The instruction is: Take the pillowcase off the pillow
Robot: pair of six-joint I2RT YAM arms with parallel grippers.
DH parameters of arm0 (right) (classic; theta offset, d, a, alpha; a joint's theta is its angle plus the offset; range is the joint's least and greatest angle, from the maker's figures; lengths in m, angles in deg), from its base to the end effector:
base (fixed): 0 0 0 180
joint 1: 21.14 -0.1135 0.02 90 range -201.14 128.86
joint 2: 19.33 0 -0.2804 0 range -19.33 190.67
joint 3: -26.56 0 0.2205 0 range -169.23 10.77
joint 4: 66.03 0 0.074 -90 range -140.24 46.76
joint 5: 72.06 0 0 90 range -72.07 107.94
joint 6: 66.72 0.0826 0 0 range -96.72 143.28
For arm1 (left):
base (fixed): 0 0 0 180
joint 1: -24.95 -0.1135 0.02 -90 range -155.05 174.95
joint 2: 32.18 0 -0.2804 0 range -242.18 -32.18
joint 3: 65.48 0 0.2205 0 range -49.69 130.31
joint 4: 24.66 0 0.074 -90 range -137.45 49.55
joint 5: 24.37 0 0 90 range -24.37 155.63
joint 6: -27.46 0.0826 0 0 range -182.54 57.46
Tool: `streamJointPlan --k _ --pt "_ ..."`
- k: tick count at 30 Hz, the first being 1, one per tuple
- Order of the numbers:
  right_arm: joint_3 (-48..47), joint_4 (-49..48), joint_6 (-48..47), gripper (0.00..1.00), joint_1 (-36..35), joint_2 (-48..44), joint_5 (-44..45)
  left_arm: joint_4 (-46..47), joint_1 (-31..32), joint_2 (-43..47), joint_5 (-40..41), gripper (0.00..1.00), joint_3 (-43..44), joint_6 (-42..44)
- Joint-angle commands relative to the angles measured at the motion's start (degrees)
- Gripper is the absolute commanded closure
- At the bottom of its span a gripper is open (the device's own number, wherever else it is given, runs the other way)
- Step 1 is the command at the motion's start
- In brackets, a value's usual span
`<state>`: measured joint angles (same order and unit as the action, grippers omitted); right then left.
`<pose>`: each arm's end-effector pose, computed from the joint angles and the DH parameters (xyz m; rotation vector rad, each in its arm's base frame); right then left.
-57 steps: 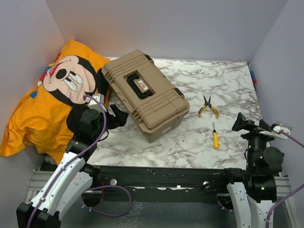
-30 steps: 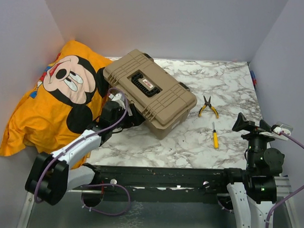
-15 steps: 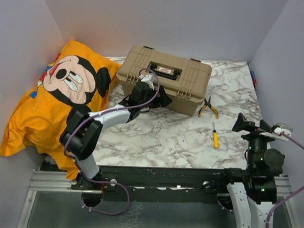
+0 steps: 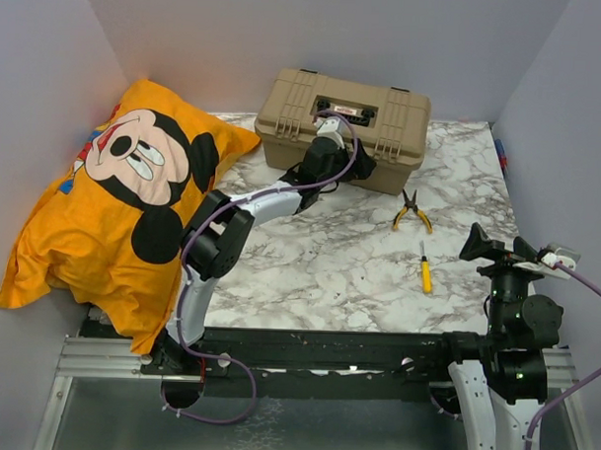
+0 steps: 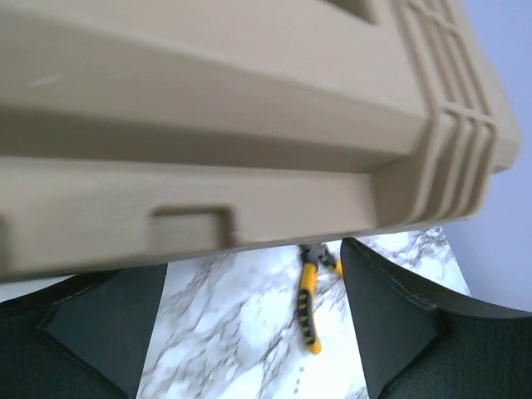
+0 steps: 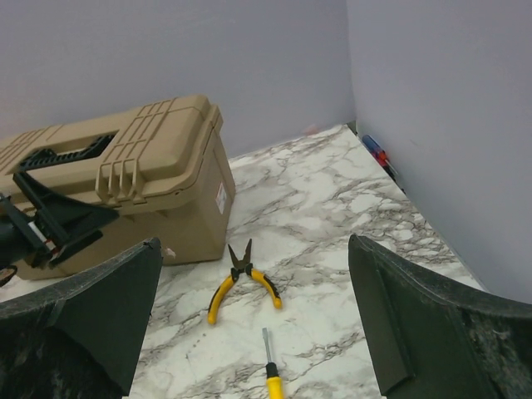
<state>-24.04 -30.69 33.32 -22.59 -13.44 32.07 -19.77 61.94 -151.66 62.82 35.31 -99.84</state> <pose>0.0503 -0.0189 0.3225 0.3082 1.3782 -0.0075 0.4120 -0.3154 0.2496 0.0317 1.9194 -0.9462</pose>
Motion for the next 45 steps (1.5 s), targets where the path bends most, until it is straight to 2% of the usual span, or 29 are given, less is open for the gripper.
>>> streamJointPlan --k 1,12,18,24,30,35,40,45 --pt "0.4 0.0 0.1 0.0 -0.4 -0.9 -0.3 4.9 2.9 -4.8 7.3 0.15 8.4 2.8" --pt "0.4 -0.1 -0.1 0.0 -0.5 -0.2 -0.9 5.8 3.5 -17.8 11.4 0.15 28.3 7.7" --pt "0.4 0.0 -0.2 0.0 -0.5 0.0 -1.0 2.2 2.8 -19.0 15.1 0.15 32.6 11.5" --pt "0.4 0.0 -0.2 0.0 -0.5 0.0 -1.3 1.8 2.7 -7.8 12.3 0.15 21.4 12.0" --pt "0.4 0.0 -0.1 0.0 -0.5 -0.2 -1.4 -1.9 2.2 9.8 12.0 0.15 5.9 13.6" --pt "0.4 0.0 -0.2 0.0 -0.5 -0.1 -1.5 -15.9 0.1 20.4 18.4 0.15 0.7 17.0" --pt "0.4 -0.2 -0.3 0.0 -0.5 -0.1 -1.8 -23.6 -5.4 31.6 26.8 0.15 -7.4 18.8" --pt "0.4 -0.1 -0.4 0.0 -0.5 0.2 -2.0 -30.0 -16.8 41.2 30.3 0.15 -15.5 18.5"
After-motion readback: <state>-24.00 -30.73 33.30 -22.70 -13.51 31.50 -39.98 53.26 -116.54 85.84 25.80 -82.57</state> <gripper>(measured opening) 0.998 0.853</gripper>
